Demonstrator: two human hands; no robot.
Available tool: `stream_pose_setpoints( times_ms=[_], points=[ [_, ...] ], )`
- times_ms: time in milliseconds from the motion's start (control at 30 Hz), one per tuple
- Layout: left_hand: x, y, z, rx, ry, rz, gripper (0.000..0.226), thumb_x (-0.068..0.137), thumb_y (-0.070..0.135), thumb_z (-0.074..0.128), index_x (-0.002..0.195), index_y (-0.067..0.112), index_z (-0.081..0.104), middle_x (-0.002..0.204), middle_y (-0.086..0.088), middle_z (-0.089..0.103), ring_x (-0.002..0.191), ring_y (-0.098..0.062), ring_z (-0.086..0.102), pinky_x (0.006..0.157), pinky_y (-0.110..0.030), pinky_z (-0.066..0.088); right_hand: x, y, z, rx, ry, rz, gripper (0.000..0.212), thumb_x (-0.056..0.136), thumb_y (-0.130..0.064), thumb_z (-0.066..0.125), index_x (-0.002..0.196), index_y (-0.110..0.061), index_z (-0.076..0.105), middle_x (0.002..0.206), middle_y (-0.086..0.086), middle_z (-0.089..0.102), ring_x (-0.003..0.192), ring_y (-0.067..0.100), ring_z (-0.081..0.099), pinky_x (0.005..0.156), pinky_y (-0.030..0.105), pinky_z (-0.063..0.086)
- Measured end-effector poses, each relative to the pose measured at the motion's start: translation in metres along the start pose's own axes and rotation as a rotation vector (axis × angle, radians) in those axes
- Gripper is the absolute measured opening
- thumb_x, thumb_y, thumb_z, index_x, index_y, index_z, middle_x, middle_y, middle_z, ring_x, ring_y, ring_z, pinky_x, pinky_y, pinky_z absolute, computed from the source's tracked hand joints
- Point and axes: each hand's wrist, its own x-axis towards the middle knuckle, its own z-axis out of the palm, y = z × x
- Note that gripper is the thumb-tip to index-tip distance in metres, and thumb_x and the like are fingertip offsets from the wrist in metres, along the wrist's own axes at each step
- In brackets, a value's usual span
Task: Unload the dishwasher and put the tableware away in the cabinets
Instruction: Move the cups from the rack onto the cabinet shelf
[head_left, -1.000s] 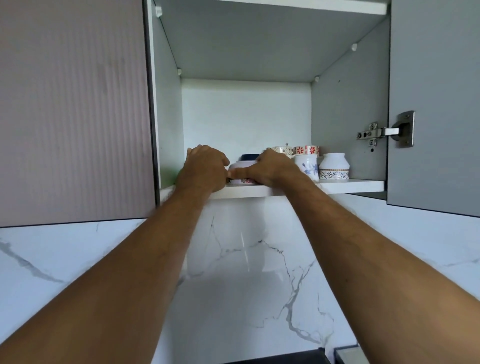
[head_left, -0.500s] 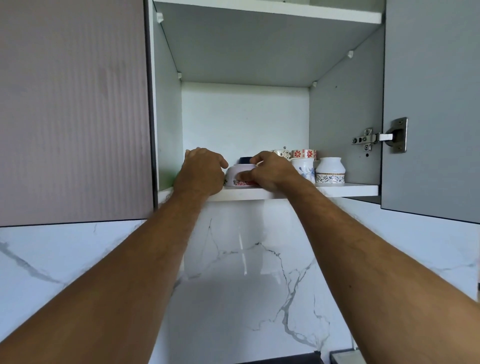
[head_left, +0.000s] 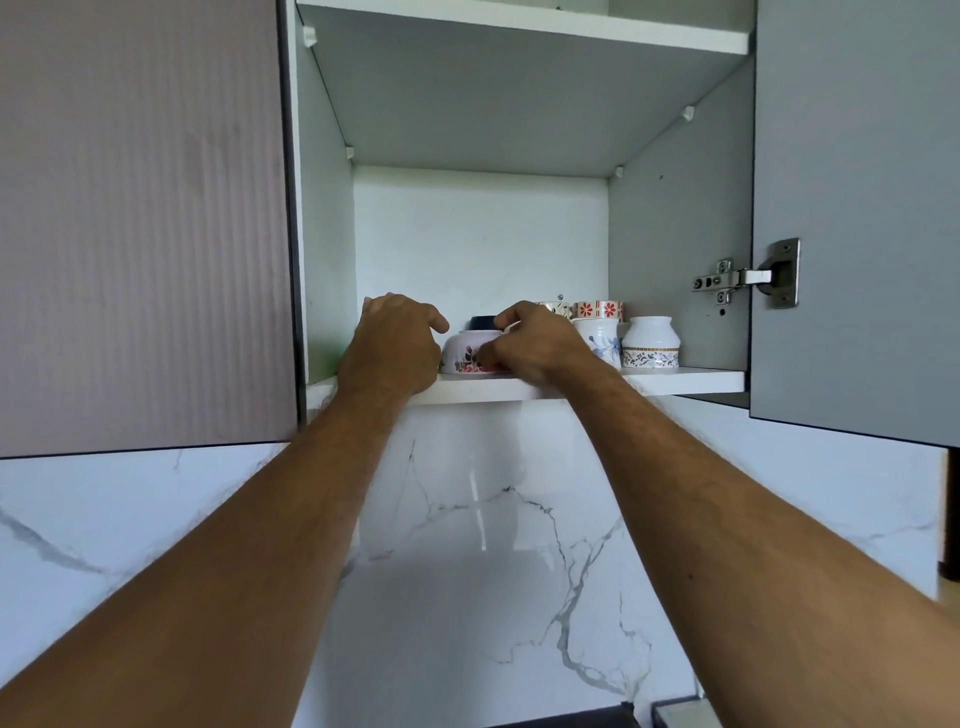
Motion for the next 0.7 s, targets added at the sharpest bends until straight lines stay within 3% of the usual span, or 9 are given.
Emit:
stream_pose_setpoints(
  times_ms=[267,467,567,700],
  points=[
    [-0.003,0.002,-0.003,-0.034,0.063,0.021,0.042,0.081,-0.002,0.058,0.112,0.023,0.071,0.111,-0.007,0.061,0.116,-0.026,0.046,0.094,-0.034,0.044,0.007,0.005,0.004,-0.021,0.051,0.003,0.042,0.075,-0.029,0.076,0.112,-0.023,0.057,0.107,-0.004,0.061,0.101,0.016,0.057,0.084,0.028,0.049],
    [-0.006,0.004,-0.005,-0.043,0.049,-0.047,0.044,0.083,-0.005,0.053,0.118,0.019,0.066,0.113,-0.008,0.061,0.121,-0.025,0.045,0.097,-0.035,0.042,-0.013,0.001,0.002,0.033,0.301,-0.099,0.002,0.08,-0.023,0.064,0.081,-0.022,0.062,0.071,-0.008,0.061,0.071,0.013,0.059,0.065,0.023,0.047],
    [-0.003,0.002,-0.013,-0.039,0.002,-0.034,0.031,0.09,0.009,0.049,0.115,0.015,0.065,0.106,-0.007,0.072,0.109,-0.026,0.059,0.105,-0.039,0.036,-0.029,0.005,-0.012,0.007,0.327,-0.155,0.012,0.083,-0.024,0.061,0.072,-0.026,0.057,0.066,-0.007,0.061,0.065,0.011,0.057,0.061,0.021,0.04],
    [-0.011,0.012,-0.023,0.064,0.22,0.049,0.03,0.096,0.008,0.046,0.117,0.021,0.064,0.099,0.0,0.075,0.092,-0.025,0.07,0.116,-0.043,0.025,-0.047,0.022,-0.047,-0.065,0.366,-0.161,0.008,0.085,-0.025,0.059,0.078,-0.022,0.062,0.059,-0.005,0.062,0.06,0.015,0.059,0.063,0.025,0.047]
  ],
)
